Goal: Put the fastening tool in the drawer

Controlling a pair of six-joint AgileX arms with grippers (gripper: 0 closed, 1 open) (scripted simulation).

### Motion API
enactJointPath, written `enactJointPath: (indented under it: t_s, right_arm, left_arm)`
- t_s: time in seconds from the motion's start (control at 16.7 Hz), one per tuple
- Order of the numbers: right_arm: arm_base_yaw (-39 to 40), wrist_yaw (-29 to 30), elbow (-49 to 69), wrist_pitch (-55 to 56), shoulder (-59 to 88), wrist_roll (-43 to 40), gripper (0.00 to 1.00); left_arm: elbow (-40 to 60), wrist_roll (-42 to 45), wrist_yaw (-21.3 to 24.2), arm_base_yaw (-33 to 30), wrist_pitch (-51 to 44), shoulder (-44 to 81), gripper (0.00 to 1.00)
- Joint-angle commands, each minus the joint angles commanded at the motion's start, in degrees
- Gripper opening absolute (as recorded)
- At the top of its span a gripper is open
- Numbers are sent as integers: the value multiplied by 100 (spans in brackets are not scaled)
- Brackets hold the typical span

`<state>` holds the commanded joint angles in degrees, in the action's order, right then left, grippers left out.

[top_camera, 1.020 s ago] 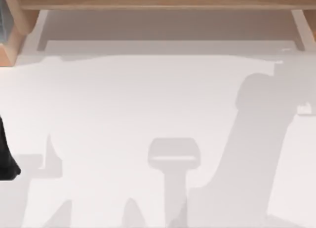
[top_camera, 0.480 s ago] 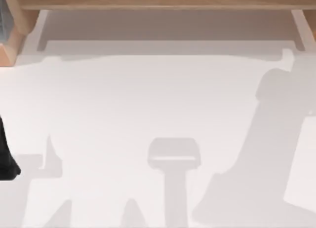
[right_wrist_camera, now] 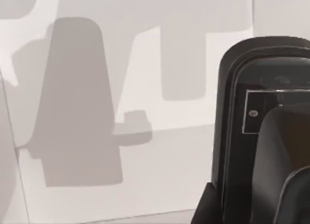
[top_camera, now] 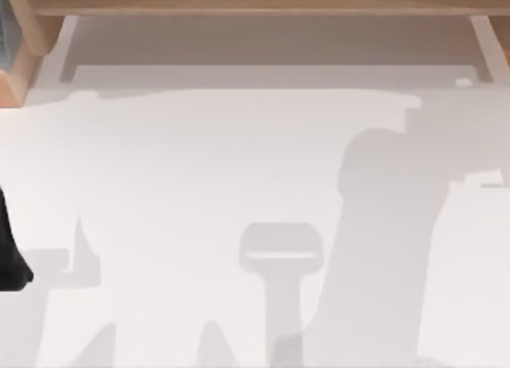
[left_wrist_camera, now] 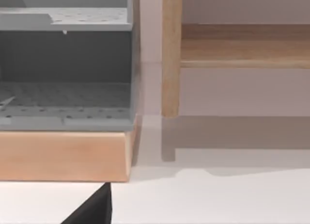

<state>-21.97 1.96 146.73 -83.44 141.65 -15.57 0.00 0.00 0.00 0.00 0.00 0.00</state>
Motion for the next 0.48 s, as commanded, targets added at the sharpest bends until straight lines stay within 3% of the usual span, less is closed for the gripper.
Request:
enactJointPath:
  t_s: [0.48]
  right_arm:
    - [78,-134,-425,272,326,-298,0]
  left_arm:
    - [0,0,0,0,0,0,100]
